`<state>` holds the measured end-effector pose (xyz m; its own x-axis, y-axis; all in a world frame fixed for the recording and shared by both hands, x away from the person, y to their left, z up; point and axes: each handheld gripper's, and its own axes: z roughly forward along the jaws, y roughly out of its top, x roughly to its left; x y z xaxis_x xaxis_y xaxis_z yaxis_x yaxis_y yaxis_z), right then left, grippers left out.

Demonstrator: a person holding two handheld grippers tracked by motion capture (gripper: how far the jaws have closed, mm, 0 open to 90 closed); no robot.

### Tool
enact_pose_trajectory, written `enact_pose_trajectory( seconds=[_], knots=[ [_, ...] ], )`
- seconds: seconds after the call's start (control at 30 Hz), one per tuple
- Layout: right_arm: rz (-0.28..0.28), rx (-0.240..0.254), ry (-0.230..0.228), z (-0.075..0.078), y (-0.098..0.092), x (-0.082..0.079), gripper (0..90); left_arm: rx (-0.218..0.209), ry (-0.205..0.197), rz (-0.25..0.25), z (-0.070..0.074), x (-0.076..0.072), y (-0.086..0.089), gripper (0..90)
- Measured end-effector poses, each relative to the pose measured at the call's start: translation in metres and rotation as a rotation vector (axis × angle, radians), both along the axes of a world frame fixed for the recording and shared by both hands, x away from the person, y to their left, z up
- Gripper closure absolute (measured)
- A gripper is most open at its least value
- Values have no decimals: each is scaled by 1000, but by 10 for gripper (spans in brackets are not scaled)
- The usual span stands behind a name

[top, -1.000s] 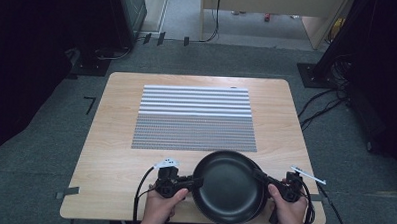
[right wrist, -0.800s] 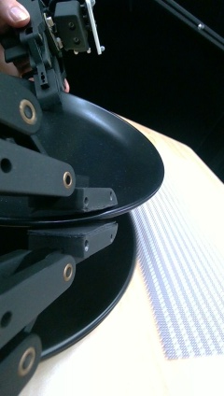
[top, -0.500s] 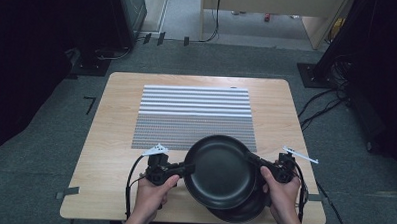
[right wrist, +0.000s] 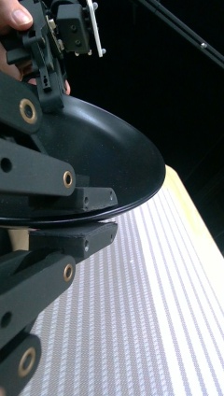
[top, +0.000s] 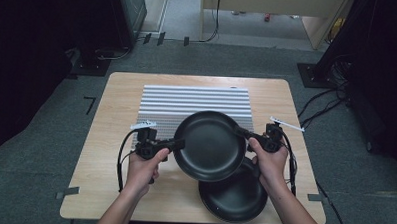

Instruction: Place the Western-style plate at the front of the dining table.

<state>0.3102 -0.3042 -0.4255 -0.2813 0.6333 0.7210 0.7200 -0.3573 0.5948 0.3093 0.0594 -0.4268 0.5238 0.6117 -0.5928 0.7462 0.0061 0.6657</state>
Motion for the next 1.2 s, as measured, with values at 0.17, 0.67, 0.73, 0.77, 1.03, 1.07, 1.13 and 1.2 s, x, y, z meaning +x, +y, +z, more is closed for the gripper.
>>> enact_pose_trajectory(
  seconds=[0.17, 0.67, 0.73, 0.77, 1.03, 1.07, 1.13, 1.2],
  knots=[
    [-2, -2, -5, 7, 6, 20, 829, -2, 5, 19, 10, 26, 7, 727],
    [9, -4, 60, -14, 29, 80, 828, 31, 63, 97, -2, 79, 23, 735],
    [5, -2, 72, -20, 31, 88, 827, 34, 77, 110, -6, 86, 24, 735],
    [5, -2, 72, -20, 31, 88, 827, 34, 77, 110, -6, 86, 24, 735],
    [-10, -11, 119, -41, 40, 113, 823, 57, 135, 141, -25, 115, 27, 733],
    [-17, -21, 127, -45, 42, 119, 820, 63, 153, 147, -30, 122, 28, 731],
    [-19, -27, 134, -46, 43, 122, 818, 61, 161, 152, -32, 125, 28, 730],
    [-27, -40, 137, -49, 45, 127, 815, 66, 174, 153, -37, 131, 28, 729]
  ],
)
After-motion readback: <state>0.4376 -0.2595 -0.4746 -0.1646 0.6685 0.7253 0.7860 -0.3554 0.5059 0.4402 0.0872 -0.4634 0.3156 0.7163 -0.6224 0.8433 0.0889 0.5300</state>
